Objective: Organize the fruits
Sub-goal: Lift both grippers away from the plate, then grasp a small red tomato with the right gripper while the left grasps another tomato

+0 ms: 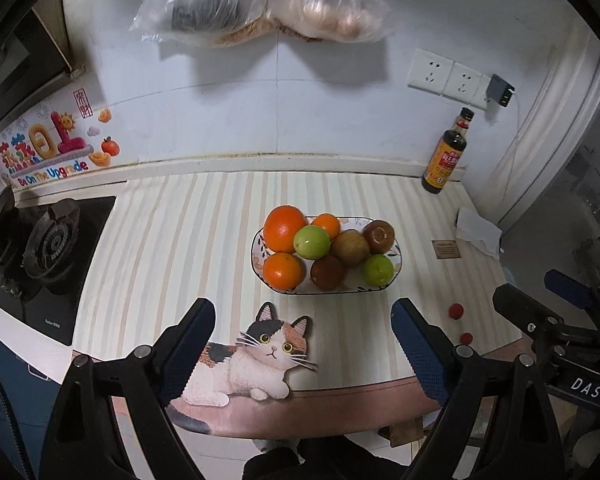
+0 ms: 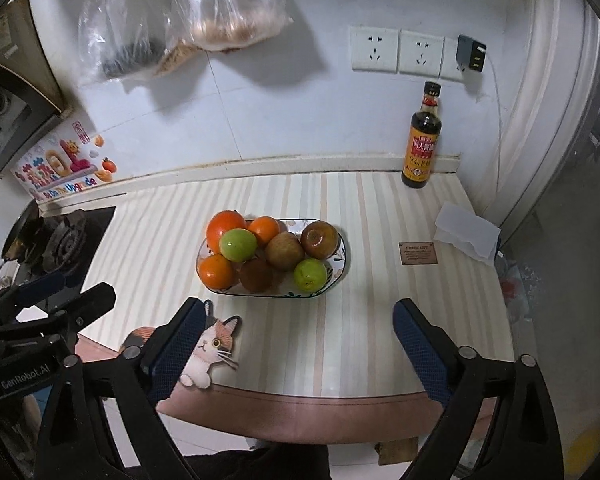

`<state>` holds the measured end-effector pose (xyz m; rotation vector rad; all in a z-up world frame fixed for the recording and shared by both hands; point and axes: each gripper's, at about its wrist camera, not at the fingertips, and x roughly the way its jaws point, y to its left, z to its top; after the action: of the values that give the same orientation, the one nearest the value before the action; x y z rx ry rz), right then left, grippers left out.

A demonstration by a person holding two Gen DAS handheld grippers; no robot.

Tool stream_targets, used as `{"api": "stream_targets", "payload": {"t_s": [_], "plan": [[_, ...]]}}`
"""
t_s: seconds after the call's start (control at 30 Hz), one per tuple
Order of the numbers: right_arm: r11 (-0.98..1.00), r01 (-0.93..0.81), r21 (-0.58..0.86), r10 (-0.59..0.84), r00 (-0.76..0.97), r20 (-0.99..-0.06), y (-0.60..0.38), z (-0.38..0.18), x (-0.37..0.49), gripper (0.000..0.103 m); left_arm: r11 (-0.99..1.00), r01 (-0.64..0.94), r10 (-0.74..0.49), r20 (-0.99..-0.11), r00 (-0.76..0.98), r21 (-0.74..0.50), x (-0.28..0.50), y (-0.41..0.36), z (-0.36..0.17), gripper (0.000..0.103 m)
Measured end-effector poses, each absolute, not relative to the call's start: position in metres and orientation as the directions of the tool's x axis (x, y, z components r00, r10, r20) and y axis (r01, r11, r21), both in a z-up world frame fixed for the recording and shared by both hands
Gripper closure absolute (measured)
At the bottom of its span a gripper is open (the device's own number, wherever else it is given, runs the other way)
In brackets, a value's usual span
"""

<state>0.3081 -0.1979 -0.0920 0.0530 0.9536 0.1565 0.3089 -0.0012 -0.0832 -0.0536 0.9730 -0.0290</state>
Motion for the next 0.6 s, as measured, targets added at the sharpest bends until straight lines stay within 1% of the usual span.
{"api": "stream_targets", "payload": {"t_s": [0.17,0.43,0.53,0.6], "plan": [[0.988,-0.108,0.112,0.155,0.589,-0.793,-0.199,-0.078,0.292,0.003,0.998,0.0,-0.045,-0.811,0.583,-0.056,0.297,-0.005,-0.075,0.013],[0.988,-0.098,0.119,0.154,0.599,-0.786,-0.206,-0.075,0.283,0.003,0.998,-0.01,-0.047,-0.804,0.593,-0.066,0.29,-0.006,-0.071,0.013],[0.987,-0.095,0.129,0.16,0.596,-0.787,-0.209,-0.077,0.285,0.003,0.998,-0.014,-0.043,-0.808,0.587,-0.062,0.292,-0.007,-0.073,0.001],[0.986,-0.09,0.14,0.166,0.595,-0.786,-0.212,-0.079,0.286,0.003,0.998,-0.018,-0.032,-0.808,0.588,-0.053,0.294,-0.008,-0.075,0.001]]}}
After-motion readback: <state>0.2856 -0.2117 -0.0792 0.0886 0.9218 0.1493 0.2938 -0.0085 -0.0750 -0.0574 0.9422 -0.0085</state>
